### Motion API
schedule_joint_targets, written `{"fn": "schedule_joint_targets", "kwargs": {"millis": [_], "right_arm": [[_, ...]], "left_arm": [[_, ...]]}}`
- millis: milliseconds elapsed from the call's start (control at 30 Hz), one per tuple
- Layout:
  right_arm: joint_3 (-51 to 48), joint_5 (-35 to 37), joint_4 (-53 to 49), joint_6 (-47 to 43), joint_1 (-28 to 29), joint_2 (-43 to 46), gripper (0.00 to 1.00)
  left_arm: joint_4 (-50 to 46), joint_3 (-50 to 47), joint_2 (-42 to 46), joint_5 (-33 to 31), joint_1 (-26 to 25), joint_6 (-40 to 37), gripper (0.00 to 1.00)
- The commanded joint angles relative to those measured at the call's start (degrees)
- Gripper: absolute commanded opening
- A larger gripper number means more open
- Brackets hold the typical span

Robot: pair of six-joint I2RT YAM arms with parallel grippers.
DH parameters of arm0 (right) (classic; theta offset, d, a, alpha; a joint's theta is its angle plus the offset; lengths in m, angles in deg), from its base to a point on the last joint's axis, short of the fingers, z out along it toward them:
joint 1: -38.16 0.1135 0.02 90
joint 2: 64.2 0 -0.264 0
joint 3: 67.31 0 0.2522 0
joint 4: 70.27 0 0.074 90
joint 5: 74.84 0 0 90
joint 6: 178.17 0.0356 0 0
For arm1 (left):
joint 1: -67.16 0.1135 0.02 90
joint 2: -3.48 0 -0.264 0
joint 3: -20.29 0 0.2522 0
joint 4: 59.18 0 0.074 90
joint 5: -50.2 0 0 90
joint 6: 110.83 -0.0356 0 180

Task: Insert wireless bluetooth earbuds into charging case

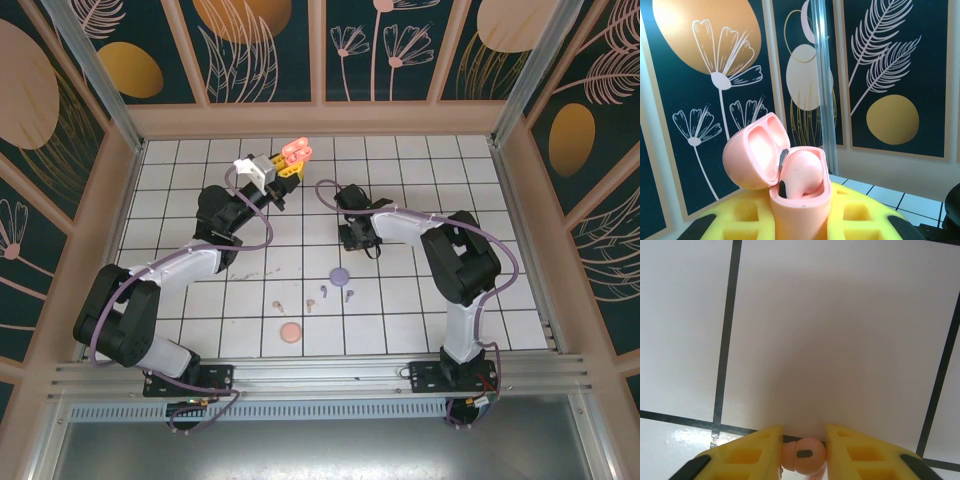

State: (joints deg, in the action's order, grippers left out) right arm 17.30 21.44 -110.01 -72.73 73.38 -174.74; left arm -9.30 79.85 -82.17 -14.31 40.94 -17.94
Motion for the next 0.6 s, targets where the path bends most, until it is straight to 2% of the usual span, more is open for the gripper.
{"fn": "schedule_joint_targets", "kwargs": {"millis": [0, 267, 567], "right_arm": [[1.3, 1.3, -1.8, 0.6, 0.6, -0.7, 0.24], [0.7, 2.0, -0.4, 1.4, 1.0, 3.4, 0.21], [1.8, 3.4, 1.8, 1.9, 1.0, 13.0, 0.19]], "left_arm": [[1.9, 1.5, 0.2, 0.7, -0.3, 0.7, 0.00], [1.9, 1.5, 0.3, 0.6, -0.3, 0.8, 0.00], [1.8, 1.9, 0.5, 0.9, -0.3, 0.7, 0.00]]}}
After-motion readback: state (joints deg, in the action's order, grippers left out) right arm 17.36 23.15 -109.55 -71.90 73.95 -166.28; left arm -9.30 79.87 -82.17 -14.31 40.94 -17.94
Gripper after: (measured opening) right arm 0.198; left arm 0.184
